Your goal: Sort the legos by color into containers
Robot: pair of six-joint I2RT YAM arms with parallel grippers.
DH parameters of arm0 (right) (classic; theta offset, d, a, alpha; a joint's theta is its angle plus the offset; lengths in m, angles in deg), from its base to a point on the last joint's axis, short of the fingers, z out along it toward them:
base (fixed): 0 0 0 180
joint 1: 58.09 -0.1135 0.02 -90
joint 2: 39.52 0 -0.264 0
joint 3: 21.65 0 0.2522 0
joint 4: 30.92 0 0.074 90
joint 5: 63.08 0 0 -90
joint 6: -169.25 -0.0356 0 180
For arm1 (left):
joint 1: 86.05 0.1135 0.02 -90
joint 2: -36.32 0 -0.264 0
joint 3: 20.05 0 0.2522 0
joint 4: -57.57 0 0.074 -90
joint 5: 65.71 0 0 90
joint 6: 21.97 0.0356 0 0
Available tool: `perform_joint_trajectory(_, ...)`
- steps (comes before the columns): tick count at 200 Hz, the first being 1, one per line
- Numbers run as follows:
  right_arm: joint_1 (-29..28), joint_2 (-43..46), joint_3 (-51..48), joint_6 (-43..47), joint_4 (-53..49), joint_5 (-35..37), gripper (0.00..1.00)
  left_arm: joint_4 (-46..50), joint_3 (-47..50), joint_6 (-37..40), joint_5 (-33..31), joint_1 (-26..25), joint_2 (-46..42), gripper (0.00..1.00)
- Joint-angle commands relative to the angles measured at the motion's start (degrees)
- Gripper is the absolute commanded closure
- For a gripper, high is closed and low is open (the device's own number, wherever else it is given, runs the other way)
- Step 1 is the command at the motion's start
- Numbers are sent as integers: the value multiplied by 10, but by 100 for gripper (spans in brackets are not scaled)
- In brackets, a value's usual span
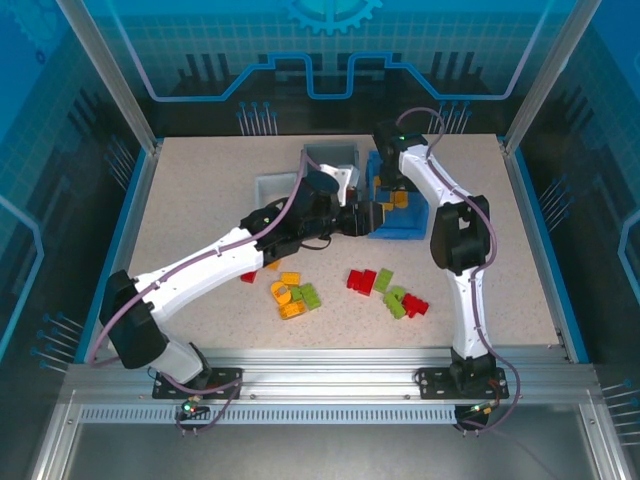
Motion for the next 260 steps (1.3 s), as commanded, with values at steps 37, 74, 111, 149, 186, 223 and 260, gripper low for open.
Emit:
perform_joint_trajectory(37,-44,203,-65,7,36,19,48,150,75,-66,-116,1,-83,35)
perform_joint_trajectory(74,-141,439,-351,88,259,-78,41,283,182,-191,-116,116,-138,34)
perform_joint_trajectory(111,-284,588,-587,156,474,-282,36,261,291,-265,-51,249,-166,31)
perform_joint_trajectory(149,-407,594,-636,149,468,-268,36,272,253,-208,-55,300,-95,30)
perform_joint_trajectory(186,-426,604,-671,111,489,-260,35,268,264,-28,-63,300,-71,34)
perform_joint_trajectory(223,-426,605,-675,99,500,-261,34,211,347,75,-62,298,-118,34)
perform_joint_trajectory(260,-426,597,-673,81,510,-272,34,180,340,90,-38,306,-85,33)
